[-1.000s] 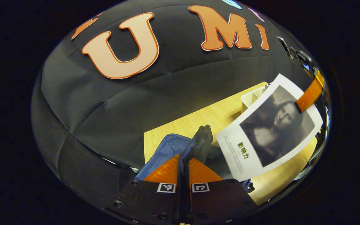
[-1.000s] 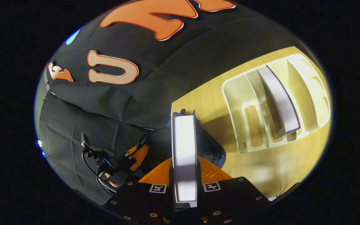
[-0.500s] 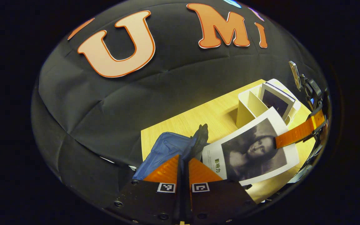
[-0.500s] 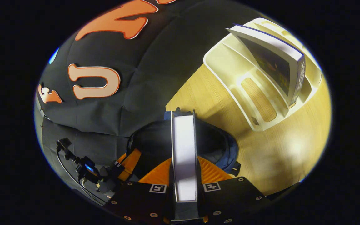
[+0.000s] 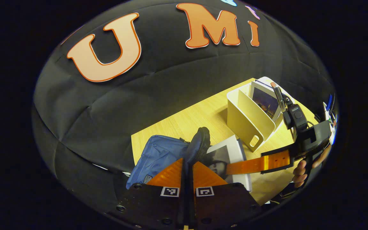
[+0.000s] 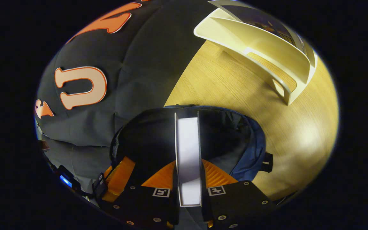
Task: Open the schoolbag, grab two books from the bookshelf and put them into the schoolbag.
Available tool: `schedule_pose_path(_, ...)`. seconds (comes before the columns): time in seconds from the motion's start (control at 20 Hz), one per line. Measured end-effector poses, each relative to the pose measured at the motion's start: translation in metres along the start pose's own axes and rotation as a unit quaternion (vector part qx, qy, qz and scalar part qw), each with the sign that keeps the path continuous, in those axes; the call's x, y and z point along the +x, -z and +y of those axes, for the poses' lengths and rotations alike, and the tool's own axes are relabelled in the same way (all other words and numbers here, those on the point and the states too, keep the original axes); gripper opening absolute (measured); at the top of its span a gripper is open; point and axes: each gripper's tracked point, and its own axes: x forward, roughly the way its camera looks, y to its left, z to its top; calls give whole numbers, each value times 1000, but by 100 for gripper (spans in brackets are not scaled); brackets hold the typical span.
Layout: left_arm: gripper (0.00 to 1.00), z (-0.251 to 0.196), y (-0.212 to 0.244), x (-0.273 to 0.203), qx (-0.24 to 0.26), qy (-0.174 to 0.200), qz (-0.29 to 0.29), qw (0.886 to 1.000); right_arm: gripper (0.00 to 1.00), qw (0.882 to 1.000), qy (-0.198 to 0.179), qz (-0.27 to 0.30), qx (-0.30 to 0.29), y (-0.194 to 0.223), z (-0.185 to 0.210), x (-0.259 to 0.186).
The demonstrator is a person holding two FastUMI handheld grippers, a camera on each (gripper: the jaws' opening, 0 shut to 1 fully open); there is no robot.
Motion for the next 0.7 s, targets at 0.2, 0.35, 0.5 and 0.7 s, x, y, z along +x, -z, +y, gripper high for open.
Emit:
schedule_pose_path(0.2, 5, -7, 2, -2, -2, 17, -9, 1000, 28, 1000, -2, -19, -5, 1, 1, 22)
schedule_pose_path(0.35, 5, -13, 4, -3, -15, 29, -10, 999, 28, 999, -1, -33, -15, 4, 1, 44)
schedule_pose_path(0.5, 5, -18, 5, -6, -15, 37, -16, 999, 28, 999, -11, -31, -15, 14, 5, 64)
schedule_pose_path(0.7, 4, -26, 9, -3, -14, 42, -14, 999, 40, 999, -14, -24, -24, 26, 6, 80)
